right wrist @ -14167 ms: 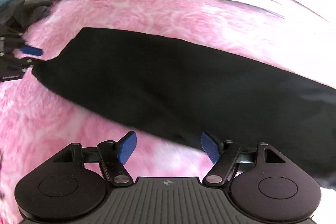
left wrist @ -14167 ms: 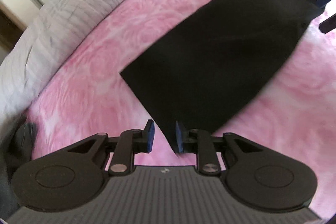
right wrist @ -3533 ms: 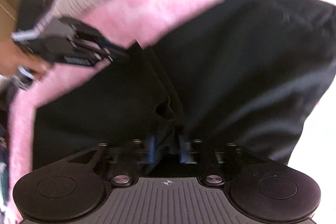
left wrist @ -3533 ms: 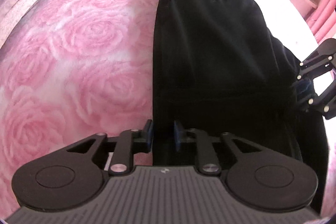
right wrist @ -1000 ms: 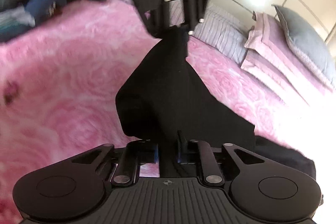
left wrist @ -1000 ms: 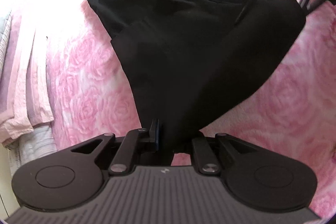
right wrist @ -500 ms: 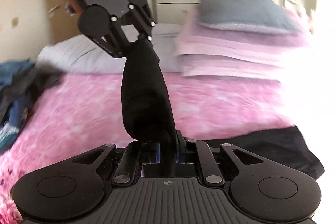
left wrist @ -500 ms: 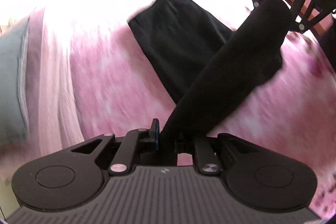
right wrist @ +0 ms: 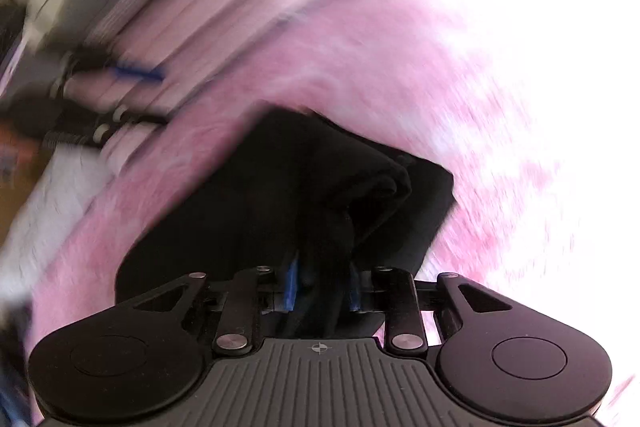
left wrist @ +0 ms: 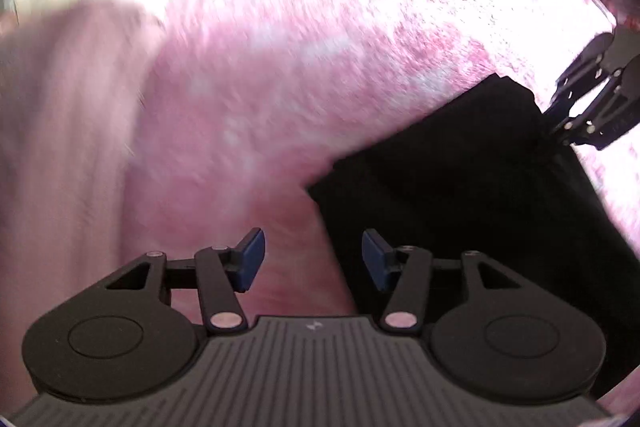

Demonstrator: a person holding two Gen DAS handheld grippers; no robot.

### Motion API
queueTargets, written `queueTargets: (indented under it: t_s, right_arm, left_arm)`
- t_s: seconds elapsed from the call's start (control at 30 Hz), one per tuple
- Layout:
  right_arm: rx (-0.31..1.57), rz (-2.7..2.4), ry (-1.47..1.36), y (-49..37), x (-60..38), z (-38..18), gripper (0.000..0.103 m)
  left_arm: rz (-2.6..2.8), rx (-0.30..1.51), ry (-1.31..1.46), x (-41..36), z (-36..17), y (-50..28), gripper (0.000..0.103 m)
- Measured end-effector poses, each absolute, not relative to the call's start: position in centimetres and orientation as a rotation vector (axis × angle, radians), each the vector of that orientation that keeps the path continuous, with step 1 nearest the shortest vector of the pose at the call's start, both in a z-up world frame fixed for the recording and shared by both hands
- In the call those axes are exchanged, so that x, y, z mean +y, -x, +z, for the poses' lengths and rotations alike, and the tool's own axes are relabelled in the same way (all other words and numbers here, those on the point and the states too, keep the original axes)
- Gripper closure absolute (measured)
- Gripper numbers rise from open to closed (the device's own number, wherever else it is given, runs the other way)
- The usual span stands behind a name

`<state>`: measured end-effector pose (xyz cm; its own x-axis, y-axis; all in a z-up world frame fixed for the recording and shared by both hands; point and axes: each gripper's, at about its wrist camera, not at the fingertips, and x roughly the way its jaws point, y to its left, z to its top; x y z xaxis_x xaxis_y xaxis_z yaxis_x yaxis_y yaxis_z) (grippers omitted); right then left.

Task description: Fold clothes

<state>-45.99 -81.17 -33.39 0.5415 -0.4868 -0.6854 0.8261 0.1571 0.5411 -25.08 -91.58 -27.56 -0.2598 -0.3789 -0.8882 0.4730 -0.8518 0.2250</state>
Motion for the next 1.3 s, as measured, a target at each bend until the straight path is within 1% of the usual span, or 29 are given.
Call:
queueTargets:
  t_s: [0.07,0.13,0.23,0.27,0.33,0.37,0.4,0.43,0.57,0.67,0.73,0.77,0.8,0.83,0.87,0.9,0.93,0.97,1.0,1.07,1.13,1.2,1.23,1.27,1.3]
  right_arm:
    - [0.307,-0.953,-1.102,47.2,-80.7,-34.0,0.073]
    - [0.257,-0.961,-1.140,47.6,-80.3,-33.8,0.070]
    - [0.161,-0.991,-1.223,48.3,-80.7,-33.7,0.069]
    - [0.134,-1.002,-1.238,48.4,-80.9,-33.7,0.069]
    - [0.131,-1.023,-1.239,48.3,-81.2,-33.5,0.071]
    - [0.156,-1.048,-1.236,48.3,-80.9,-33.5,0.082]
    - [0.178,-1.076,-1.232,48.3,-80.8,-33.3,0.090]
    - [0.181,-1.080,-1.222,48.4,-80.6,-32.5,0.093]
    - [0.207,-1.102,-1.144,48.9,-79.0,-29.9,0.094]
    - [0.202,-1.128,-1.166,49.4,-79.1,-31.6,0.094]
    - [0.176,-1.123,-1.190,49.7,-79.2,-32.7,0.094]
    - [0.158,-1.114,-1.207,50.0,-79.2,-33.1,0.094]
    - [0.140,-1.106,-1.224,50.4,-79.2,-33.5,0.094]
    - [0.142,-1.107,-1.231,50.4,-79.2,-33.4,0.092]
    - [0.160,-1.121,-1.220,50.5,-78.8,-32.9,0.088]
    - [0.206,-1.168,-1.173,50.2,-78.4,-32.0,0.066]
    - [0.262,-1.239,-1.079,49.9,-77.7,-30.5,0.051]
    - [0.284,-1.274,-0.967,49.3,-77.0,-29.0,0.050]
    - [0.305,-1.306,-0.854,48.6,-76.2,-27.4,0.049]
    - [0.322,-1.317,-0.677,47.2,-75.2,-24.8,0.050]
    - [0.323,-1.230,-0.610,45.0,-76.0,-24.4,0.050]
    - [0.379,-1.116,-0.575,42.9,-77.4,-25.7,0.050]
    - [0.442,-1.078,-0.570,42.1,-78.3,-27.0,0.052]
    - [0.498,-1.087,-0.576,42.1,-79.0,-28.4,0.055]
    - [0.554,-1.096,-0.582,42.1,-79.7,-29.8,0.068]
  left_arm:
    - [-2.138,0.275,-1.457,-92.3,-29.3,24.3,0.053]
    - [-2.108,0.381,-1.434,-93.5,-30.7,24.0,0.053]
    - [-2.081,0.535,-1.361,-95.5,-32.4,24.0,0.054]
    - [-2.078,0.590,-1.326,-96.3,-32.9,24.0,0.058]
    - [-2.077,0.692,-1.274,-97.4,-33.6,24.3,0.093]
    - [-2.085,0.735,-1.275,-97.6,-33.6,24.6,0.098]
    - [-2.092,0.749,-1.277,-97.6,-33.6,24.9,0.098]
    - [-2.098,0.736,-1.280,-97.6,-33.7,25.1,0.098]
    - [-2.123,0.682,-1.291,-97.5,-34.2,25.9,0.096]
    - [-2.141,0.641,-1.299,-97.5,-34.6,26.4,0.095]
    - [-2.153,0.614,-1.304,-97.4,-34.8,26.8,0.090]
    - [-2.149,0.617,-1.294,-97.6,-35.0,26.7,0.081]
    - [-2.134,0.626,-1.274,-97.7,-34.8,26.3,0.070]
    - [-2.128,0.624,-1.259,-97.7,-34.4,25.8,0.068]
    - [-2.132,0.618,-1.248,-97.7,-33.8,25.3,0.069]
    - [-2.137,0.602,-1.241,-97.6,-33.2,24.9,0.077]
    - [-2.143,0.569,-1.239,-97.4,-32.3,24.5,0.082]
    - [-2.156,0.533,-1.231,-97.1,-31.6,24.3,0.091]
    - [-2.175,0.500,-1.218,-96.7,-30.8,24.1,0.094]
    - [-2.209,0.462,-1.219,-96.2,-30.5,24.8,0.094]
    - [-2.239,0.429,-1.245,-95.8,-31.0,25.9,0.093]
    - [-2.245,0.375,-1.318,-95.7,-32.9,27.6,0.093]
    - [-2.235,0.338,-1.353,-95.7,-34.1,28.2,0.093]
    - [-2.231,0.314,-1.367,-95.9,-35.1,28.7,0.088]
    - [-2.236,0.302,-1.360,-96.1,-35.9,28.9,0.085]
